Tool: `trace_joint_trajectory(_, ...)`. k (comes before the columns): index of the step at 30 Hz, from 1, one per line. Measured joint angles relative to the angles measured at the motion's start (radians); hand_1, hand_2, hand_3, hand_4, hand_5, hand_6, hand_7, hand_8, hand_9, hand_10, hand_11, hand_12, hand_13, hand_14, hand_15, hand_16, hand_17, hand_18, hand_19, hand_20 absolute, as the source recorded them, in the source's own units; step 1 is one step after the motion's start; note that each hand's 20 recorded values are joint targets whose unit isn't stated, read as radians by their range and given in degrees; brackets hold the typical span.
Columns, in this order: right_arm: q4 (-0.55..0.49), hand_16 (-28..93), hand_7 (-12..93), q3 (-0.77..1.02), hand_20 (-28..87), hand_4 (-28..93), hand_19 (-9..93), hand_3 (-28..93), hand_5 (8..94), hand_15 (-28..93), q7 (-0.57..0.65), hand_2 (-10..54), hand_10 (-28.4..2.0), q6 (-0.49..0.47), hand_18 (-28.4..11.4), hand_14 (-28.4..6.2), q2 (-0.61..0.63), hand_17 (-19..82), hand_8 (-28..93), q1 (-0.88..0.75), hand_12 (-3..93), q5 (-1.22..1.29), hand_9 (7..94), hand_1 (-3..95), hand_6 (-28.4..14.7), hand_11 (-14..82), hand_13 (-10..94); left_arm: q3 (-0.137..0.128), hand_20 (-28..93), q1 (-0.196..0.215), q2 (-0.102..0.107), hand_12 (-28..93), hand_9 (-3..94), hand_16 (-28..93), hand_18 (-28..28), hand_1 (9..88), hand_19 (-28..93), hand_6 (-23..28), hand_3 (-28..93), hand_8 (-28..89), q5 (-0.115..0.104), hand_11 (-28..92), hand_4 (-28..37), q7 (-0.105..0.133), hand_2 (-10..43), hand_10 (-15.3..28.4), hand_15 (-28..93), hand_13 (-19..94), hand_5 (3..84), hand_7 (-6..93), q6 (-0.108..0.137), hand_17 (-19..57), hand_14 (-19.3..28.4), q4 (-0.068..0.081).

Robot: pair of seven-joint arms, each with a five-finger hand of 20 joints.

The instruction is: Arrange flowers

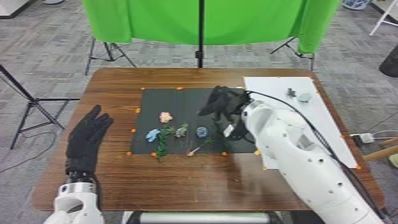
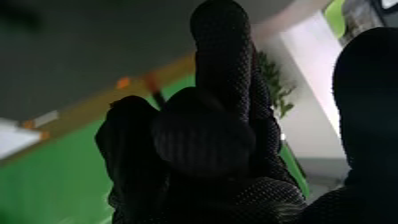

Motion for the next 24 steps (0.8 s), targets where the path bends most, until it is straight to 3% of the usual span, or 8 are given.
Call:
trace_joint_trajectory(2, -0.002, 35, 17, 0.030, 58, -13, 93, 59, 69.1, 57, -0.003, -9.5, -13.1, 0.044, -12.6, -3.1, 0.008, 61, -8, 0.010, 24.2, -0.038, 82.7, 32.6, 0.0, 25.3, 90, 0.000, 22, 0.000, 0.000, 14, 40.5, 5, 11.8, 23.0, 2, 2.8, 68, -4, 0.001, 14, -21.4, 0.000, -3.7, 11.7, 11, 36, 40.4, 9.6, 0.000, 7.9, 14.5, 0.000)
trace_joint_trajectory(6, 0.029, 34, 14, 0.103, 57, -13, 93, 57, 65.0, 58, 0.001, -9.5, -14.6, 0.272, -12.8, -4.1, 0.034, 60, -8, 0.033, 23.7, -0.248, 78.7, 30.2, -0.2, 22.1, 87, 0.000, 22, 0.000, 0.000, 14, 40.6, 5, 11.8, 23.1, 2, 2.9, 68, -4, 0.001, 14, -21.4, 0.000, -3.6, 11.9, 11, 36, 40.5, 9.6, 0.001, 7.9, 14.6, 0.000)
trace_joint_trajectory(8, 0.071, 34, 12, 0.172, 57, -13, 93, 55, 62.7, 58, 0.017, -9.5, -15.1, 0.328, -13.1, -4.4, 0.037, 60, -7, 0.047, 23.6, -0.378, 77.7, 29.1, -0.4, 21.0, 87, 0.000, 22, 0.001, 0.000, 14, 40.6, 5, 11.8, 23.2, 2, 3.0, 68, -4, 0.001, 14, -21.4, 0.000, -3.6, 12.0, 11, 36, 40.5, 9.6, 0.002, 7.9, 14.6, -0.001)
trace_joint_trajectory(11, 0.139, 34, 11, 0.282, 57, -14, 93, 52, 61.4, 58, 0.075, -9.5, -15.6, 0.275, -13.2, -4.7, 0.037, 60, -7, 0.073, 23.3, -0.494, 77.1, 27.8, -0.1, 20.1, 87, 0.000, 22, 0.001, 0.000, 14, 40.6, 5, 11.8, 23.2, 2, 2.9, 68, -4, 0.001, 14, -21.5, -0.001, -3.5, 11.9, 11, 36, 40.6, 9.5, 0.002, 7.9, 14.6, -0.001)
trace_joint_trajectory(15, 0.188, 33, 11, 0.399, 56, -14, 93, 53, 60.8, 59, 0.099, -9.5, -15.4, 0.005, -13.1, -4.8, 0.042, 60, -7, 0.084, 23.2, -0.561, 77.4, 27.0, 0.4, 20.2, 87, 0.000, 22, 0.001, 0.000, 14, 40.6, 5, 11.8, 23.2, 2, 2.9, 68, -4, 0.002, 14, -21.4, -0.001, -3.6, 11.8, 11, 36, 40.6, 9.7, 0.002, 7.9, 14.6, -0.001)
trace_joint_trajectory(17, 0.218, 33, 11, 0.414, 56, -14, 93, 53, 60.7, 59, 0.094, -9.5, -15.3, -0.086, -13.0, -4.6, 0.047, 60, -7, 0.079, 23.1, -0.597, 77.9, 26.7, 0.5, 20.4, 88, 0.000, 22, 0.001, 0.001, 14, 40.6, 5, 11.8, 23.2, 2, 2.9, 68, -4, 0.002, 14, -21.4, -0.002, -3.6, 11.8, 11, 36, 40.6, 9.7, 0.002, 7.9, 14.6, -0.001)
trace_joint_trajectory(24, 0.350, 33, 12, 0.429, 57, -14, 93, 55, 60.5, 59, 0.081, -9.5, -14.6, -0.018, -12.9, -4.0, 0.011, 61, -7, 0.044, 23.0, -0.633, 78.9, 28.8, 0.7, 21.2, 89, 0.001, 22, 0.001, 0.001, 14, 40.6, 5, 11.8, 23.2, 2, 2.9, 68, -4, 0.003, 14, -21.4, -0.004, -3.5, 11.8, 11, 36, 40.6, 9.8, 0.001, 7.9, 14.6, -0.001)
